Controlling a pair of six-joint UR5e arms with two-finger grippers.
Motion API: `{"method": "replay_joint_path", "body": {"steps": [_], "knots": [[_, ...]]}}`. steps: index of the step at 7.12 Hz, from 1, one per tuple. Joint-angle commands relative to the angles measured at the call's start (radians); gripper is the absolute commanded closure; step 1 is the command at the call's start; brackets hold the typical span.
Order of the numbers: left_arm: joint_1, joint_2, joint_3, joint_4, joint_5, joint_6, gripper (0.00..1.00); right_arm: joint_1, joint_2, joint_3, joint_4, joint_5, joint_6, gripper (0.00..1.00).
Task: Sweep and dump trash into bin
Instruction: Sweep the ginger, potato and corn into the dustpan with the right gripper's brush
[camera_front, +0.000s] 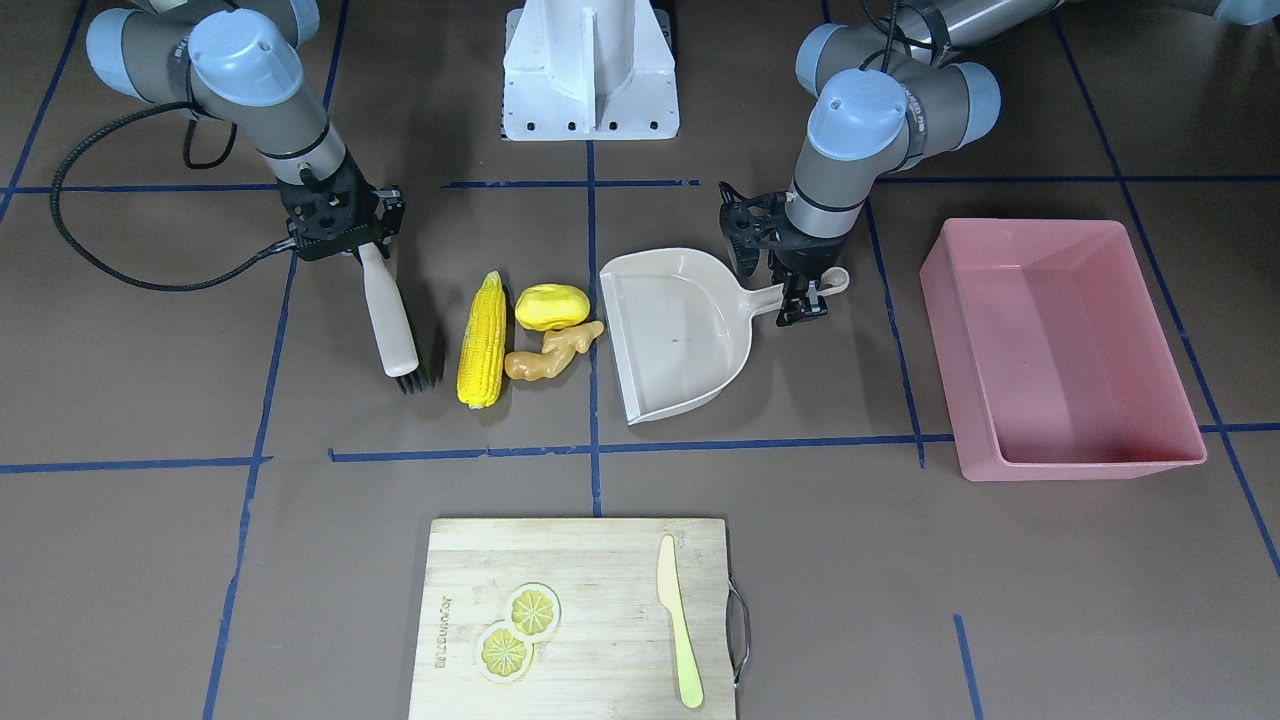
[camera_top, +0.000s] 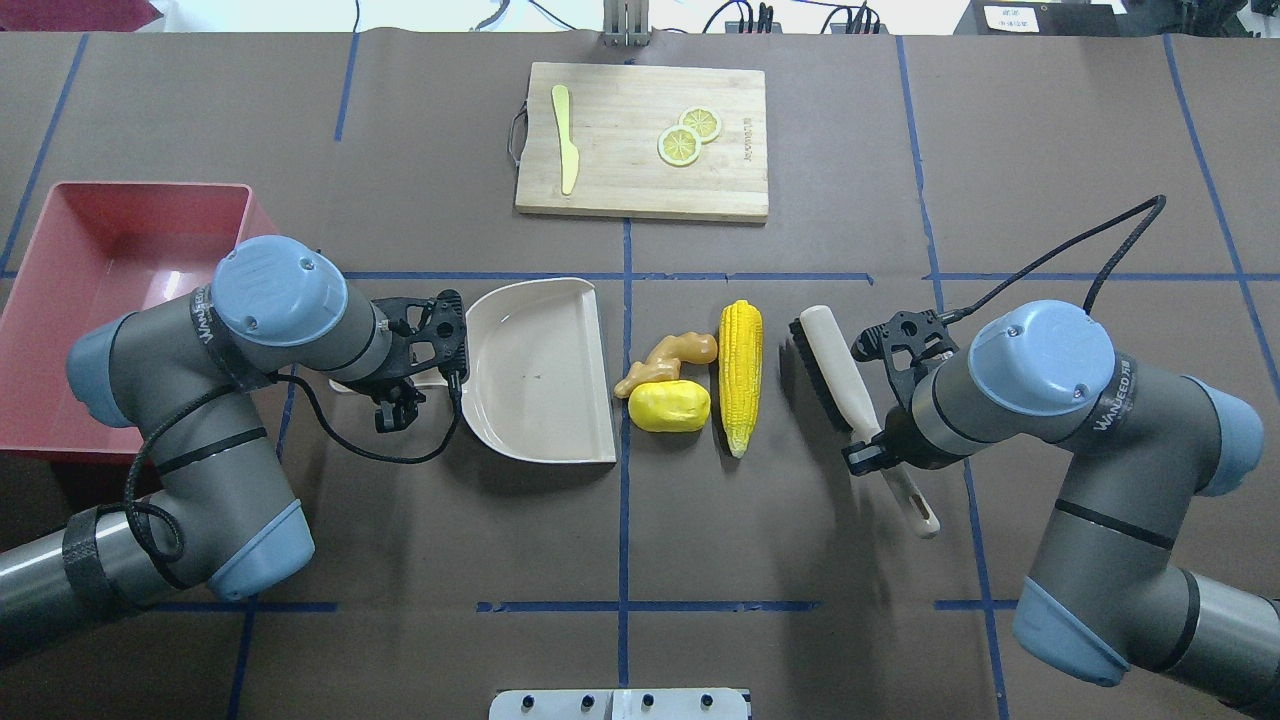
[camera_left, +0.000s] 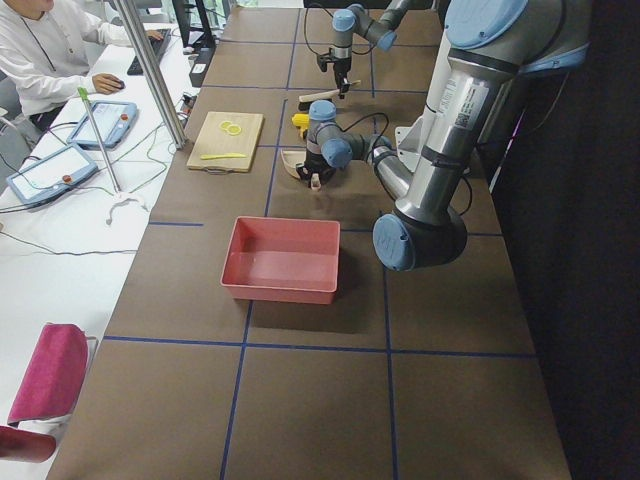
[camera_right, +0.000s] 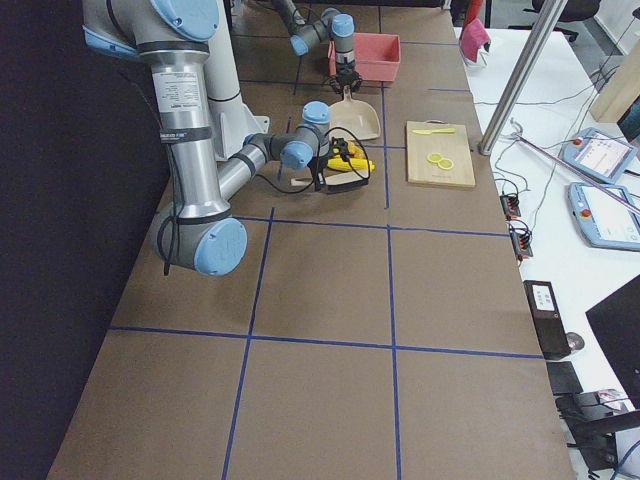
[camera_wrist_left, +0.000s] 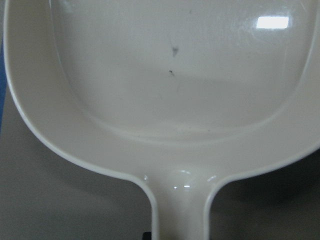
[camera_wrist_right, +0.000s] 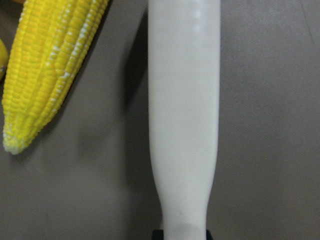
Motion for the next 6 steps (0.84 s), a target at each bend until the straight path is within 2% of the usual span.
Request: {"method": "replay_joint_path", "body": {"steps": [1,6], "knots": [[0.006,-0.013,-0.006,-0.001,0.065,0.000,0.93,-0.022,0.020,-0.015,-0.002,-0.003,0.052,1.00],[0.024,-0.036,0.005,0.002,0.072,-0.002,0.93,-0.070,0.051,-0.015,-0.002,-0.009,0.167,1.00]]}}
